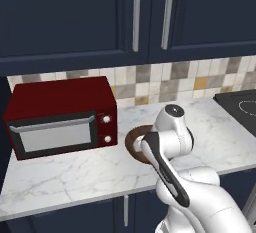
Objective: Take the broccoli, pear, and lemon from the freezer and place them in the bowl on the counter.
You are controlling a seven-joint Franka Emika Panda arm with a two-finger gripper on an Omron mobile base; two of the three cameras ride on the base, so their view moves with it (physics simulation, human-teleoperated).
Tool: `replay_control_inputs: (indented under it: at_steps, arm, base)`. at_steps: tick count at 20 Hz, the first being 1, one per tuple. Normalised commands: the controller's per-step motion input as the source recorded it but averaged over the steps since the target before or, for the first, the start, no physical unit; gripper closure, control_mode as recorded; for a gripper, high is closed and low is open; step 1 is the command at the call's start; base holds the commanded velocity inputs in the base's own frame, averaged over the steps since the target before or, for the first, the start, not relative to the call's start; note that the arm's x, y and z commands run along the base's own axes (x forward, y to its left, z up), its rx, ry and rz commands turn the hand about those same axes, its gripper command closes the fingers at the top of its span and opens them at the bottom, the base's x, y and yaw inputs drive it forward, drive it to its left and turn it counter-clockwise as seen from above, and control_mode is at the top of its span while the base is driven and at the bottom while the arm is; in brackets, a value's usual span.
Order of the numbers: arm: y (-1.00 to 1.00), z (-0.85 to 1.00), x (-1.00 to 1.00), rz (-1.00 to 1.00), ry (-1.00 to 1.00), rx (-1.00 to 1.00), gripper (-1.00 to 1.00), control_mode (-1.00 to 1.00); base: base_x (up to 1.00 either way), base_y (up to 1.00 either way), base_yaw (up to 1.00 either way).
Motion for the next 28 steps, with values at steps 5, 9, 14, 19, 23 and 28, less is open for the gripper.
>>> replay_control_inputs:
  at_steps: [5,9,14,19,23,28]
  arm:
    - [0.0,-0.42,0.26,0.0,0.0,0.0,1.0,-1.0]
    - [0.0,-0.51,0.3,0.02,0.0,0.0,1.0,-1.0]
    - [0.01,-0.54,0.37,0.02,0.0,0.0,1.0,-1.0]
    - [0.0,-0.57,0.21,0.0,0.0,0.01,1.0,-1.0]
    - [0.0,-0.47,0.08,0.0,0.01,0.0,-1.0,-1.0]
    - [0.0,-0.01,0.0,0.0,0.01,0.0,-1.0,-1.0]
  base:
    - [0.0,0.0,0.0]
    - [0.0,0.0,0.0]
    - [0.0,0.0,0.0]
    - [0.0,0.0,0.0]
    - [0.0,0.0,0.0]
    - [0.0,0.0,0.0]
